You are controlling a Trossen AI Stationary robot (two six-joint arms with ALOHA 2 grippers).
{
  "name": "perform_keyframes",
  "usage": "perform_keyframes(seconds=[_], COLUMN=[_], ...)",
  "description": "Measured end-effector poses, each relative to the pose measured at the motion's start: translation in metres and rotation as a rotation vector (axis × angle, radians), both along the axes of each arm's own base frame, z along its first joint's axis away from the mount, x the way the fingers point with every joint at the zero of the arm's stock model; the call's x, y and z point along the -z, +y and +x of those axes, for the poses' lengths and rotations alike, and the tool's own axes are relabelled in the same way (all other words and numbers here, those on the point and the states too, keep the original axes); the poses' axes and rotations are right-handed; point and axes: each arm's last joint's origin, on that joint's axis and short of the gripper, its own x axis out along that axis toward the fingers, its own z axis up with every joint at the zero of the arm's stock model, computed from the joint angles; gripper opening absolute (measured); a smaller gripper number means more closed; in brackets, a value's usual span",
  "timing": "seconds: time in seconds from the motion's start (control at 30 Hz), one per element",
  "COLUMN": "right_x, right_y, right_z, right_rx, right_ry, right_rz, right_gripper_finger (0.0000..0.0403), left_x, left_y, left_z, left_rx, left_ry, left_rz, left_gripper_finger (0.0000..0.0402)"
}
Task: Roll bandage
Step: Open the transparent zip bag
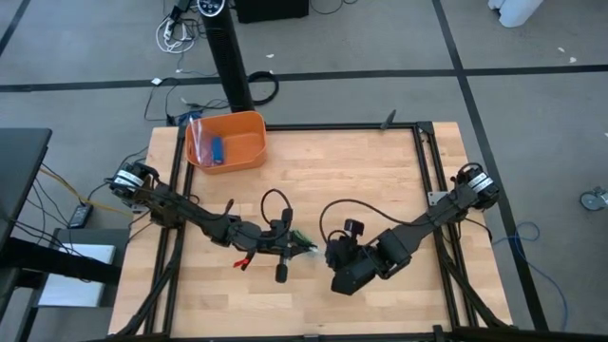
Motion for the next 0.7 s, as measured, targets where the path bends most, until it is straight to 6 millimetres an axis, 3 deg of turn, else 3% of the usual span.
perform_keyframes(seconds=[0.17,0.33,0.7], right_x=[-0.001,-0.003,-0.011], right_y=[0.009,0.005,-0.015], right_z=[-0.005,0.000,0.028], right_rx=[-0.015,-0.024,-0.135], right_ry=[-0.026,-0.053,-0.139], right_rz=[-0.024,-0.055,-0.072], right_gripper_finger=[0.0119,0.0100,0.0005], left_x=[0.010,0.010,0.011], left_y=[0.004,0.005,0.007], left_z=[-0.014,-0.020,-0.019], left_rx=[0.067,0.109,0.054], left_ry=[-0.140,-0.200,-0.197], left_rz=[-0.081,-0.086,-0.021], left_gripper_finger=[0.0000,0.0000,0.0000])
